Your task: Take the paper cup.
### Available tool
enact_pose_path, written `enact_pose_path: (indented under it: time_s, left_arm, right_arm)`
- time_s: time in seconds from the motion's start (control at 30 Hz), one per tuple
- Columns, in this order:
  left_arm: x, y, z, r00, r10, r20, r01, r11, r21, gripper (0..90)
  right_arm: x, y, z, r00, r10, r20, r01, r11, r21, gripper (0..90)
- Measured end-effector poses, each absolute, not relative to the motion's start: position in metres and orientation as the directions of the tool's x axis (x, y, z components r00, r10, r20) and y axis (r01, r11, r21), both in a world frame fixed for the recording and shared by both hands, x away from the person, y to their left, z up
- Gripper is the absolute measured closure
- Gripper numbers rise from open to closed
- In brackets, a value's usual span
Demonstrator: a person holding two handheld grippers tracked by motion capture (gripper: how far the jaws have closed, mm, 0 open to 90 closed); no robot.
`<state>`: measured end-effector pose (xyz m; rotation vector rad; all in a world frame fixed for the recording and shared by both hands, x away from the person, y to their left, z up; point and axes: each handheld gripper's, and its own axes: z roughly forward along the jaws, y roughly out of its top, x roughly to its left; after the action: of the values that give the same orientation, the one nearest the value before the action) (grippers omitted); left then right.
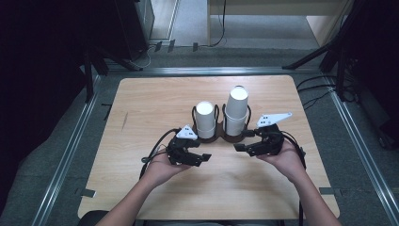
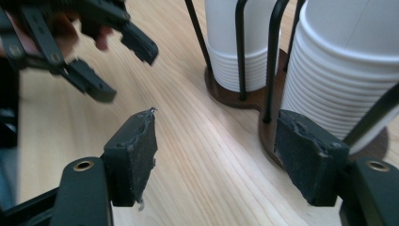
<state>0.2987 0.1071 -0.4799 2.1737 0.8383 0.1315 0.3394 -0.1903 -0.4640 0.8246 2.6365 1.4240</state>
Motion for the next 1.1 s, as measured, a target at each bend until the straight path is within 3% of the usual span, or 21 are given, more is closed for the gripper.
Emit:
enact_pose_path:
  time_s: [0.13, 0.37, 0.7, 1.1]
  left_arm:
    - [0.299, 0.105, -0.478, 0.778, 0.606, -0.165, 0.513, -0.461, 0.724, 35.6]
    - [0.302, 0.106, -0.479, 0.770, 0.615, -0.169, 0.505, -0.427, 0.750, 39.1]
    - [0.306, 0.108, -0.475, 0.766, 0.612, -0.197, 0.517, -0.406, 0.753, 43.2]
    - [0.306, 0.092, -0.473, 0.770, 0.610, -0.186, 0.513, -0.418, 0.750, 52.1]
  right_arm:
    - [0.335, -0.191, -0.469, -0.873, 0.454, 0.177, 0.408, 0.482, 0.775, 35.5]
    - [0.339, -0.196, -0.466, -0.856, 0.463, 0.228, 0.440, 0.424, 0.792, 34.3]
    - [0.338, -0.198, -0.467, -0.852, 0.463, 0.244, 0.457, 0.434, 0.776, 33.7]
    - [0.336, -0.208, -0.457, -0.838, 0.503, 0.211, 0.448, 0.414, 0.793, 32.1]
